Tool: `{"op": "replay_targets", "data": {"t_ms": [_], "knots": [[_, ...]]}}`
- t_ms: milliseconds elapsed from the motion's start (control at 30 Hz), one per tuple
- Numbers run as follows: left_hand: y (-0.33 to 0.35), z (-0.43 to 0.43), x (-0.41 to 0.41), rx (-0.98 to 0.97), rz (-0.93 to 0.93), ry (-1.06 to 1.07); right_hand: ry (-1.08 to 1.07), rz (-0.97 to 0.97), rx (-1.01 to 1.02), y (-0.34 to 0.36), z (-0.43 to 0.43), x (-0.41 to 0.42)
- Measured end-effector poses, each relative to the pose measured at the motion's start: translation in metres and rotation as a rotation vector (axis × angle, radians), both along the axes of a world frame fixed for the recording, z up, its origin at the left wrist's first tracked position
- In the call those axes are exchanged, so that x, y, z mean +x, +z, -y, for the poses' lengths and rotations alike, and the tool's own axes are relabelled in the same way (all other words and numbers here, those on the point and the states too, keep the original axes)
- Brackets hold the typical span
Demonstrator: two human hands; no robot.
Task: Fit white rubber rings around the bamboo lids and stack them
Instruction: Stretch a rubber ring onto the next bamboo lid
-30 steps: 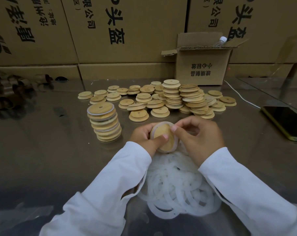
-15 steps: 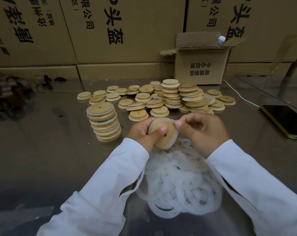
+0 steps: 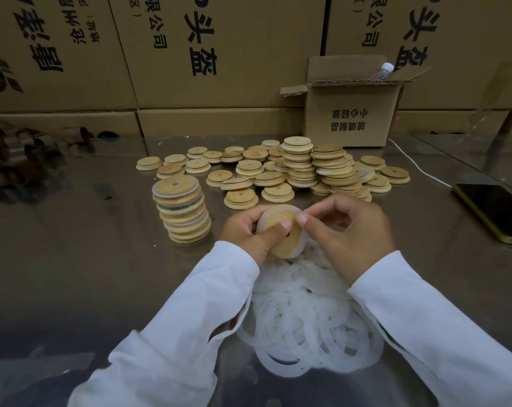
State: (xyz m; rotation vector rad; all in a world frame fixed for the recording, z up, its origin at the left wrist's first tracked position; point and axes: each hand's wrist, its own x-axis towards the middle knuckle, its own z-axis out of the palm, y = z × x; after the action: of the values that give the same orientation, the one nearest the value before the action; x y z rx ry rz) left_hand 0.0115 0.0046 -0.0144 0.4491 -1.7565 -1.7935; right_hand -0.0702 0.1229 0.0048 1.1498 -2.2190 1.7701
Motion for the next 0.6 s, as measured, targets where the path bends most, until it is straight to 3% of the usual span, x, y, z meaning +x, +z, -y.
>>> {"op": "replay_targets", "data": {"t_ms": [267, 467, 600], "knots": [[0.0010, -0.0017, -0.0021, 0.126, -0.046, 0.059, -0.060, -0.020, -0.026, -0.0024, 0.0002, -0.0006], [0.0022, -0.0019, -0.0009, 0.104, -0.014, 0.026, -0.127, -0.135, 0.069, -0.0026, 0.0002, -0.0025], [0.0051, -0.0011, -0.0001, 0.056, -0.025, 0.021, -0.096, -0.062, 0.116, 0.0000, 0.0007, -0.0073]]}}
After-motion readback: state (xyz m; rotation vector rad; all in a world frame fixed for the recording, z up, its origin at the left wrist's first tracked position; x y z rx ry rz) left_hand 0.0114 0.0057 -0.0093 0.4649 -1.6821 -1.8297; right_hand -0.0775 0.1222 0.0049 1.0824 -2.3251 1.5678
